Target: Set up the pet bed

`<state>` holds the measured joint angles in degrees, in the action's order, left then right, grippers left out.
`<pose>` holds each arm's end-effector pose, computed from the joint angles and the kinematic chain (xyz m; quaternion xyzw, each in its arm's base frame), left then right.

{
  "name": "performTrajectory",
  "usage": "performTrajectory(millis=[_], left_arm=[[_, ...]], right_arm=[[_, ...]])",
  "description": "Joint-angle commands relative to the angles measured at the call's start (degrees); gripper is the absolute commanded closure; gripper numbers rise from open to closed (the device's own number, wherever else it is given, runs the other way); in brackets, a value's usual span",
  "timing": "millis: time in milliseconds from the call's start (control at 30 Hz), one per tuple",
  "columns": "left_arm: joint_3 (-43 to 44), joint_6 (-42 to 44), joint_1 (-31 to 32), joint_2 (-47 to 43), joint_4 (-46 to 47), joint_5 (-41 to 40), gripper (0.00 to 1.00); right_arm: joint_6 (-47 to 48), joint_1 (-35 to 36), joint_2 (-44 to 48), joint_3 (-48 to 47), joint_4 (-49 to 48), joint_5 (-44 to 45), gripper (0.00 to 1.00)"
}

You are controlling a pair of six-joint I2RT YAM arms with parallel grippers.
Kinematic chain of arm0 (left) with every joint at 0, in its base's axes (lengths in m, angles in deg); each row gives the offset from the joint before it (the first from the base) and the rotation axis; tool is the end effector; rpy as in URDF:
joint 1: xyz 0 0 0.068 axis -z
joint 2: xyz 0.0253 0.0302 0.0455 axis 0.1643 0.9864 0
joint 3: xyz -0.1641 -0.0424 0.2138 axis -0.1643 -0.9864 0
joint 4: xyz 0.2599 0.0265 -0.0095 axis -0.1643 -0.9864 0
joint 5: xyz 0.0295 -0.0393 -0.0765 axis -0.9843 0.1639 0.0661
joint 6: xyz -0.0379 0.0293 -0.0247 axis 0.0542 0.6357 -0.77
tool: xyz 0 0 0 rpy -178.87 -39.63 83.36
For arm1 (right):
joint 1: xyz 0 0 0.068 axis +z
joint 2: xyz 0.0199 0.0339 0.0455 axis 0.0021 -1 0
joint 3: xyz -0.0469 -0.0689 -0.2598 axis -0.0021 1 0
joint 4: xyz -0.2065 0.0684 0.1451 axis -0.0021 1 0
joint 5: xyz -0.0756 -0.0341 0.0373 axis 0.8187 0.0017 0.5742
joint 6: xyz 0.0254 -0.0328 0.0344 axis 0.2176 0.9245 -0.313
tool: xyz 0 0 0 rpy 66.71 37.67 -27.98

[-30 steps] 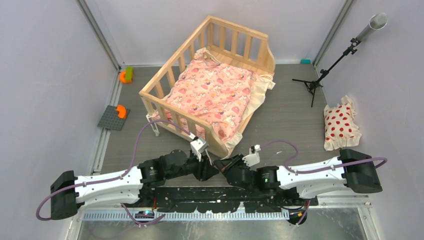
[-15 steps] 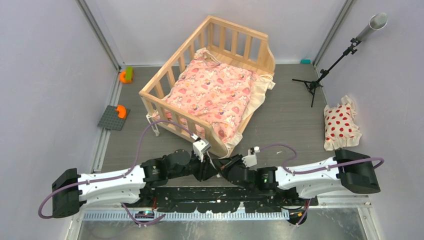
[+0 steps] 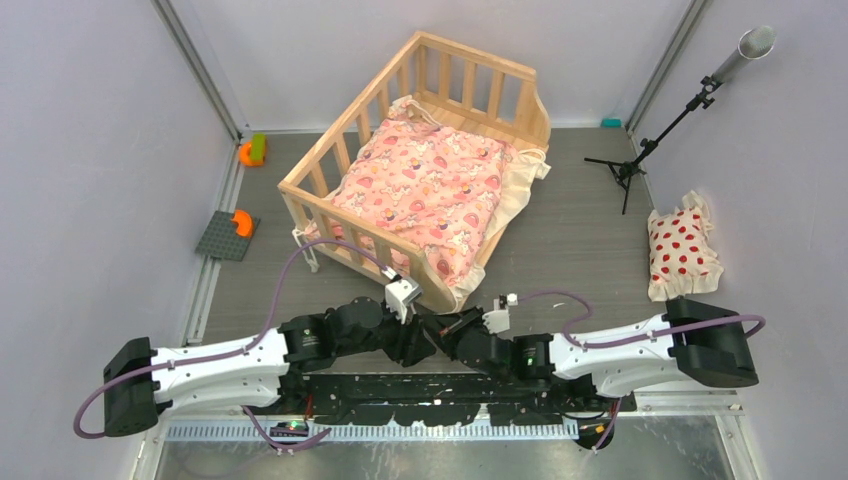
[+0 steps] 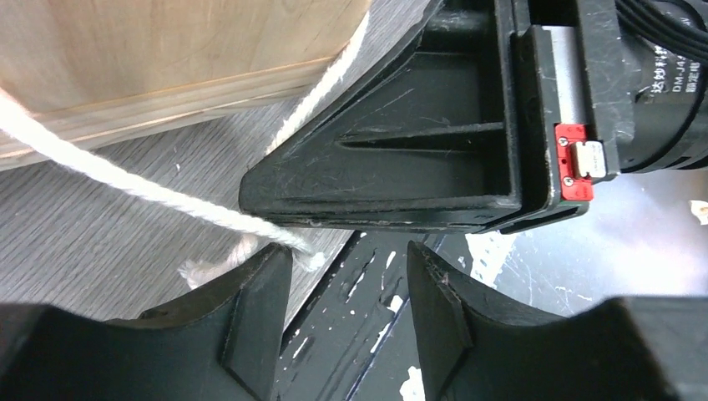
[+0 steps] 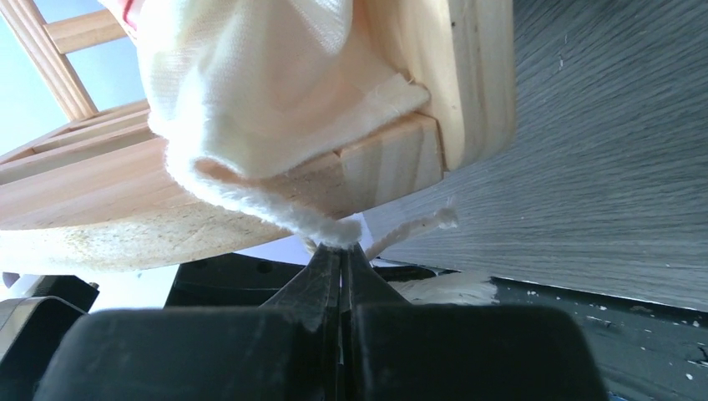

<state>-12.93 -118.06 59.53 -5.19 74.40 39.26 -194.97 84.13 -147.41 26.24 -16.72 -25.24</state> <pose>0.0692 -0.1795 0.2191 0.2651 0.8110 -0.4032 0.3309 0.0465 0.2225 0.1834 0.4025 0.7303 0.5048 0.2231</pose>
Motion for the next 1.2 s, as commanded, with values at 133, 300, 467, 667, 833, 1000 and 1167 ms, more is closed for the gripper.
performTrajectory(millis=[133,300,467,667,833,1000,1167], left_arm=[[4.55,-1.26,0.26,-1.6,-7.13,-2.84,0.43],[4.44,-1.72,0.23,-2.99,-7.7,-3.19,0.36],[4.23,-2.2,0.2,-3.44,-7.78,-3.13,0.05],[4.12,-2.46,0.18,-3.22,-7.95,-3.25,0.06],[4.45,-2.84,0.22,-3.79,-9.35,-3.2,0.14],[4.48,-2.69,0.26,-6.25,-11.87,-3.12,0.16],[4.32,-2.38,0.22,-9.24,-14.46,-3.2,0.18]], right_arm=[[-2.79,-0.18,-3.25,1.71,-9.02,0.94,0.99],[-2.85,-0.21,-3.57,2.21,-10.65,1.25,0.99],[-2.88,-0.25,-2.94,2.6,-10.72,1.88,0.99],[-2.94,-0.27,-3.4,2.91,-11.88,2.0,0.99],[-3.14,-0.31,-3.51,3.28,-12.7,1.91,0.99],[-3.14,-0.31,-3.42,3.37,-12.75,1.92,0.99],[-3.12,-0.35,-3.5,3.41,-12.83,1.7,0.99]])
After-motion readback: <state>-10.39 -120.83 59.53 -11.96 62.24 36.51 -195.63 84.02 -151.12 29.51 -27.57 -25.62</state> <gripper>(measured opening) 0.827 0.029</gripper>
